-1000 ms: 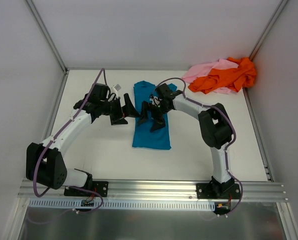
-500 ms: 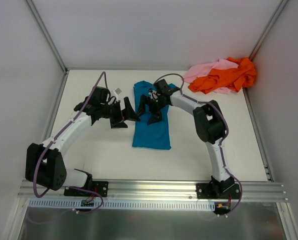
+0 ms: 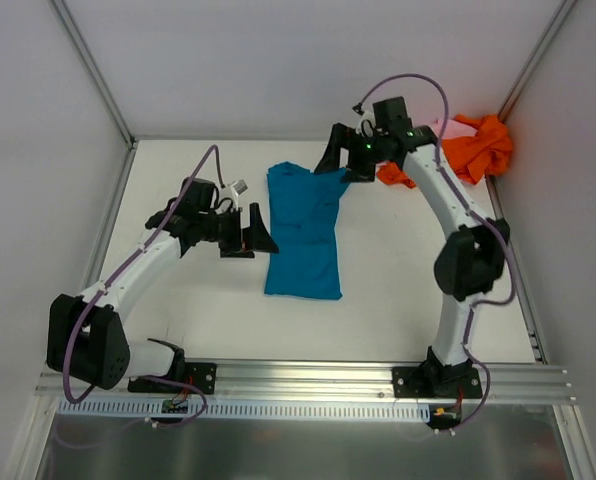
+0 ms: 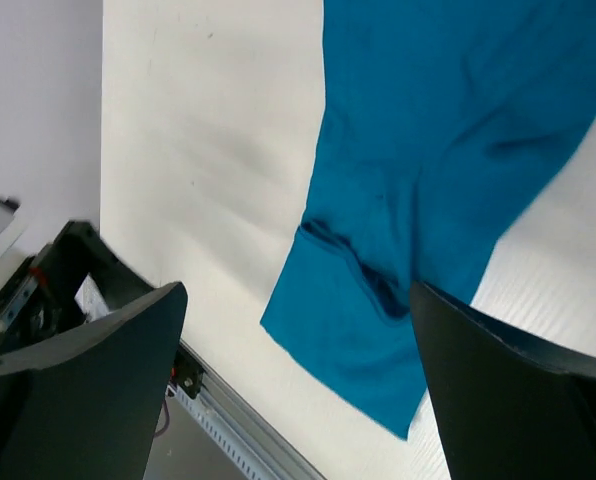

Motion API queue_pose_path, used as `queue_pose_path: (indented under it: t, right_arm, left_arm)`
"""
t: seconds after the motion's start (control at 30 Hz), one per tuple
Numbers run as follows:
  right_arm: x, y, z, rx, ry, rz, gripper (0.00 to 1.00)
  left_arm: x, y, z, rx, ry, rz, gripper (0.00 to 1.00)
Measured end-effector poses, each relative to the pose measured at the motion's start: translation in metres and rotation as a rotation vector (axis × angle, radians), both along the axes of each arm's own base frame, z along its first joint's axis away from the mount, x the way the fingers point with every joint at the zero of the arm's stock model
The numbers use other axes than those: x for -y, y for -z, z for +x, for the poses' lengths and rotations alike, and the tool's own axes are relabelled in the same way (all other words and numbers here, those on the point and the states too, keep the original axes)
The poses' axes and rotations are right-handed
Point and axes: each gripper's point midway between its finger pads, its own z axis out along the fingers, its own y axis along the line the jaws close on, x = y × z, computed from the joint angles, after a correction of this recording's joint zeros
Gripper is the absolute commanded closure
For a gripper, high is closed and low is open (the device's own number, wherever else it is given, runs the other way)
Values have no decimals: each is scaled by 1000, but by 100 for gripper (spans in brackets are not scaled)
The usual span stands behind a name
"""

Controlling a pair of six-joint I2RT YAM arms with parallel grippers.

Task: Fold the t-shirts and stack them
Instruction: Fold the folded rectangular tshirt in 1/3 of the way, then grab one side of the 2/3 rectangular tshirt with both arms

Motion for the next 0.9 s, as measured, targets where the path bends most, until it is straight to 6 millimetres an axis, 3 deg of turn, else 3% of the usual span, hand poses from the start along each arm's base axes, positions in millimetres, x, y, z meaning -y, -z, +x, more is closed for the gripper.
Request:
queue_pose_path:
  t: [0.07,0.13,0.27,0.33,0.4,0.47,0.6,0.9]
  right_arm:
    - [22,-1,-42,-11,6,-16,1]
    - [33,17,-87,-52,-6,-29,0]
    - [51,98,-171,-258,-20,-88,1]
    - [62,137,-200,-373,-5,-126,1]
    - [71,162,-224,-457,10,-155,1]
    - [72,171,-232,-480,14,-162,1]
    - [61,173,-220,-422,3,-132,1]
    - [33,183,-214,-403,-19,-89,3]
  left_arm:
    - [-3,12,-6,-3,23,18,3]
    - [-6,28,-15,-28,42,40,4]
    - [-15,68,-37,-130,71,88,4]
    - [-19,90,-50,-191,81,112,5]
    - [-22,105,-58,-246,87,130,6]
    - [-22,115,-58,-276,92,139,6]
    - [-18,132,-52,-313,94,131,8]
    - [0,130,-26,-309,99,50,10]
